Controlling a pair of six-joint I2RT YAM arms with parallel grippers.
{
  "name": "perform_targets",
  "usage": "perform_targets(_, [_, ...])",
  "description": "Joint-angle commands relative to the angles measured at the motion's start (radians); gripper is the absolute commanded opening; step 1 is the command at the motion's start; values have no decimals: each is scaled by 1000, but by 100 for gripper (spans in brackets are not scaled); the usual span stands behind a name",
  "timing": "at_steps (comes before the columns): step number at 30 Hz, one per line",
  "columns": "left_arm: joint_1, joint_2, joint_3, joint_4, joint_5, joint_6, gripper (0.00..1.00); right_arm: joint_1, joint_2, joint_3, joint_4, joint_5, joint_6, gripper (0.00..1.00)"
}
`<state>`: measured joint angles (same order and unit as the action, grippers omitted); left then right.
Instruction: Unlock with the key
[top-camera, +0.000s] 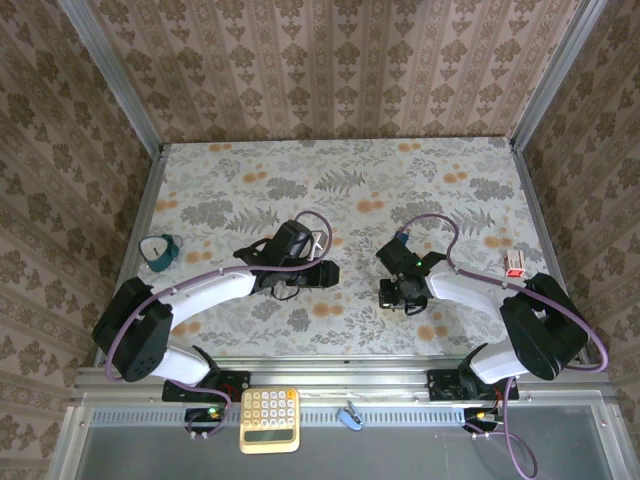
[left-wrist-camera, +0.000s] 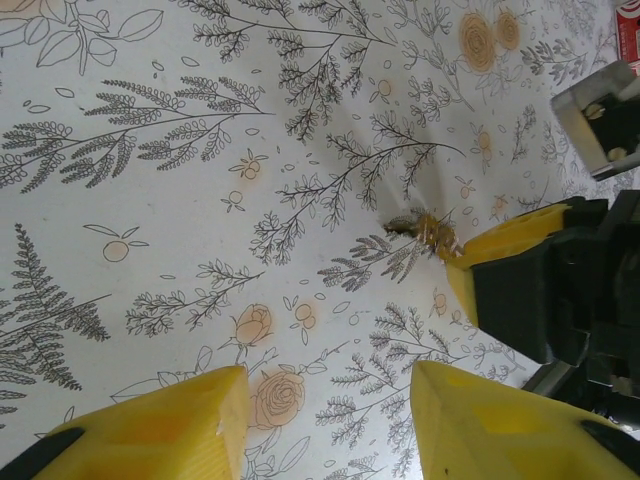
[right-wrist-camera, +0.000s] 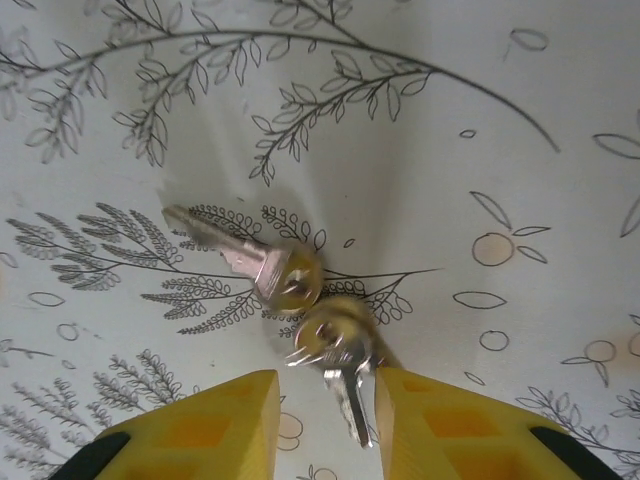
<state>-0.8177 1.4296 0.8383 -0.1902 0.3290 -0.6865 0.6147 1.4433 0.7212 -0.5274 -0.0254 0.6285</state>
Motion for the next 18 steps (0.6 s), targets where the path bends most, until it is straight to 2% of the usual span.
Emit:
perform_targets(1, [-6,-18,-7,-6,-24,13,47,14,24,38,-16,51,7,32])
perform_targets(18, [-6,-7,-15,21,-16,7,47,39,17,90,-45,152,-5,35])
